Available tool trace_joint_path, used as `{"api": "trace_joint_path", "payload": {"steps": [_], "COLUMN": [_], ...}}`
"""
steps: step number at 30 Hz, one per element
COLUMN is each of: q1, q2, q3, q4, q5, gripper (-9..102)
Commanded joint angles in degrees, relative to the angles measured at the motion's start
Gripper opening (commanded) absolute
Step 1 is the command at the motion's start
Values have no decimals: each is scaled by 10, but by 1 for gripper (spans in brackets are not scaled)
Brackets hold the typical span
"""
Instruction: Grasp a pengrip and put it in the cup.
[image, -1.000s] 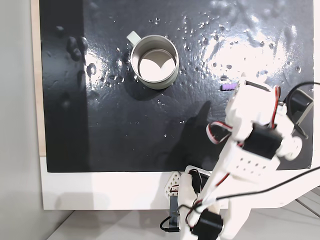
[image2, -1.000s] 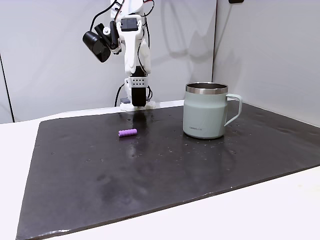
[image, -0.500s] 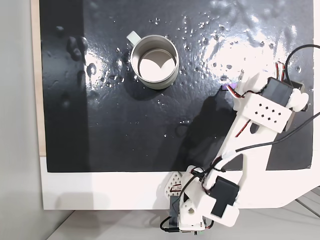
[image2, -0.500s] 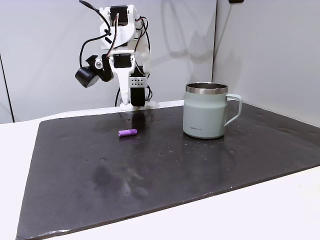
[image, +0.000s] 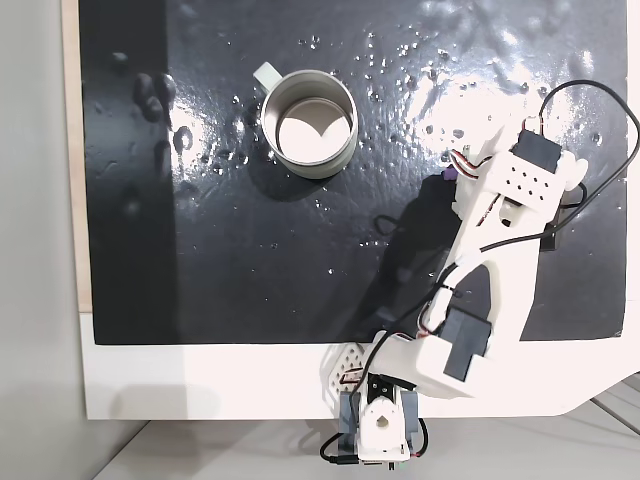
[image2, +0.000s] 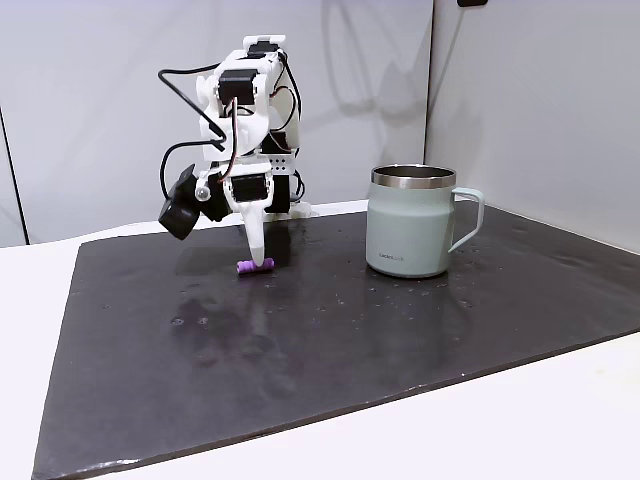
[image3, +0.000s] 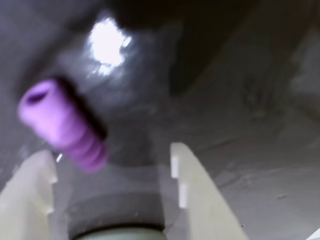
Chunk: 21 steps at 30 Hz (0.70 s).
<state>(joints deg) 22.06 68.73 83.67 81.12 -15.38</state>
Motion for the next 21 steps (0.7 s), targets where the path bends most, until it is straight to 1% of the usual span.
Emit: {"api": "trace_joint_path", "payload": {"steps": [1, 5, 10, 14, 16, 21], "q1": [17, 18, 15, 16, 17, 7], "q2": [-21, -47, -65, -72, -68, -5], "q3": [-73, -88, -88, -90, -106, -192], "q4": [4, -3, -11, -13, 1, 95], "q5": [-6, -11, -11, -12, -11, 10], "gripper": [22, 18, 1, 0, 0, 0]}}
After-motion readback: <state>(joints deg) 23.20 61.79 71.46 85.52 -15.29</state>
